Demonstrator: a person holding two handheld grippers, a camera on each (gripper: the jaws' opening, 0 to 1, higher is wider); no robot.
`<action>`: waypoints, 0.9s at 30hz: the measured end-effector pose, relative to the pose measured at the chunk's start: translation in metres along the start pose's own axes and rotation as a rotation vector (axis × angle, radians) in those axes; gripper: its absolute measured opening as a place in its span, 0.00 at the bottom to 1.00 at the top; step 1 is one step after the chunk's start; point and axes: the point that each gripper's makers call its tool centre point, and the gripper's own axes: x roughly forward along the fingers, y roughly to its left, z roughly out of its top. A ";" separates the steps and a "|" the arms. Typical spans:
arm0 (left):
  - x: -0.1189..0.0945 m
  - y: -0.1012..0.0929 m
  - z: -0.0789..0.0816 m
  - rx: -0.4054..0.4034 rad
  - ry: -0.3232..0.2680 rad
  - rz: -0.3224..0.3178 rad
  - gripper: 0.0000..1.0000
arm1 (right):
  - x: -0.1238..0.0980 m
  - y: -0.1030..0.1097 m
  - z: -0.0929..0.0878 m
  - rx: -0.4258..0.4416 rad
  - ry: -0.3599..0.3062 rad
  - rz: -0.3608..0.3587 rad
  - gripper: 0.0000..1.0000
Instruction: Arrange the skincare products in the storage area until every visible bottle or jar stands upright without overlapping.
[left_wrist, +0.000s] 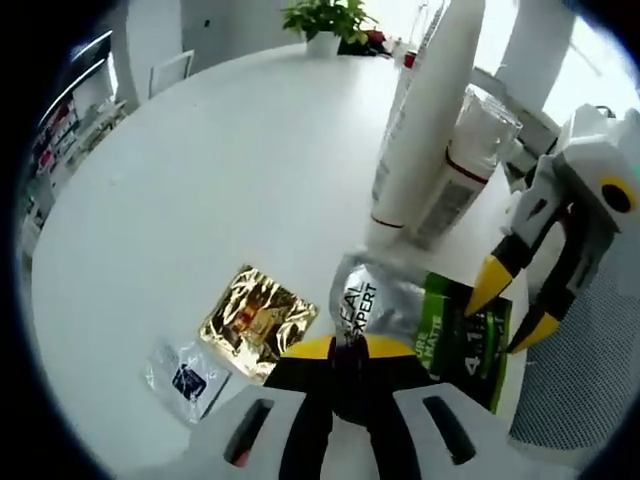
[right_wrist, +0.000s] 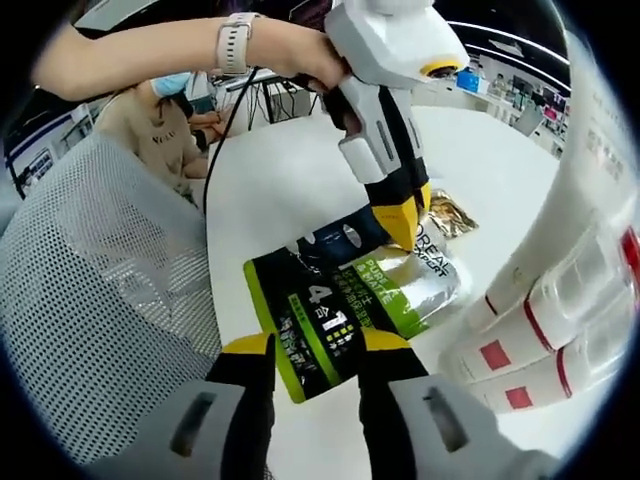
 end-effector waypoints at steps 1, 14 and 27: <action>0.000 0.001 0.001 -0.007 -0.010 -0.004 0.06 | 0.000 -0.001 0.000 0.002 0.000 -0.004 0.32; -0.001 0.018 0.013 -0.016 -0.071 0.053 0.12 | 0.002 -0.013 0.001 0.002 0.005 -0.055 0.34; -0.003 0.043 0.025 0.001 -0.120 0.163 0.03 | 0.003 -0.027 0.002 0.023 0.004 -0.108 0.34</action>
